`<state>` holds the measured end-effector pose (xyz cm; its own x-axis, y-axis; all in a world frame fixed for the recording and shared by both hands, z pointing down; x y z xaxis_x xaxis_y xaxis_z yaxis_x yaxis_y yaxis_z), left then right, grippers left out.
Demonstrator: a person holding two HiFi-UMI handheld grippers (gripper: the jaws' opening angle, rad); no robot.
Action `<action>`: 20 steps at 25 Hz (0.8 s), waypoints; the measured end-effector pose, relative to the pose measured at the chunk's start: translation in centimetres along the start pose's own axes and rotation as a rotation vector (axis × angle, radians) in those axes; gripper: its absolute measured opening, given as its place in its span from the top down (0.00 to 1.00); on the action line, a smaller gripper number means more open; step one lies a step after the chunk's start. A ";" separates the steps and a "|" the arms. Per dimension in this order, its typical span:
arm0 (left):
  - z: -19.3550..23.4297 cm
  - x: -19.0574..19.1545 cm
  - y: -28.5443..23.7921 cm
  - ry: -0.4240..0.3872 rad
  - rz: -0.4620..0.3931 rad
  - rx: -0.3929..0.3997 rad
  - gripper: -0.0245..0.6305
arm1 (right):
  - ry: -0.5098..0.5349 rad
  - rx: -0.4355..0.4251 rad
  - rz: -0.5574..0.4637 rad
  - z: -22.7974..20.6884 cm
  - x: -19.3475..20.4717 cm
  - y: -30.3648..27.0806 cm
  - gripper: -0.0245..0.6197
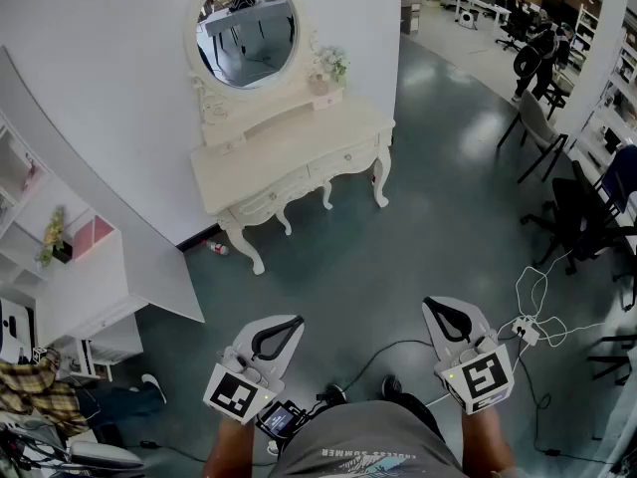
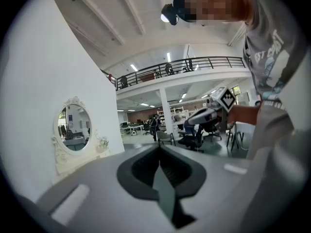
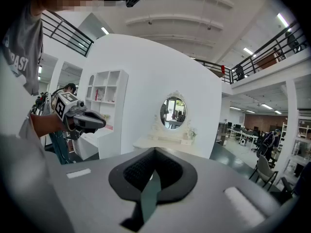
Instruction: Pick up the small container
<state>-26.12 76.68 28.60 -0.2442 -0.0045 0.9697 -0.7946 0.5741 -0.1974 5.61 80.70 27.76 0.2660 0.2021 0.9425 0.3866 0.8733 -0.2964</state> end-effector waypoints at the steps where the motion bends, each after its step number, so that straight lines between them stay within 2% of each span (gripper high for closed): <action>1: 0.1 0.1 0.2 -0.002 0.000 0.002 0.96 | 0.003 -0.001 0.001 0.2 -0.1 -0.1 0.96; 20: 2.2 2.1 3.4 0.015 -0.020 0.046 0.96 | -0.005 0.026 0.016 4.5 -1.8 -1.2 0.96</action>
<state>-30.56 76.86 29.61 -0.2204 -0.0032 0.9754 -0.8240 0.5357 -0.1844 0.75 81.31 27.14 0.2672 0.2185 0.9385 0.3591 0.8812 -0.3074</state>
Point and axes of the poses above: the fingertips, and each gripper's own axes: y backward along the fingers, z to its left, x out of its underside, the point moved 10 cm from there along y, backward along the fingers
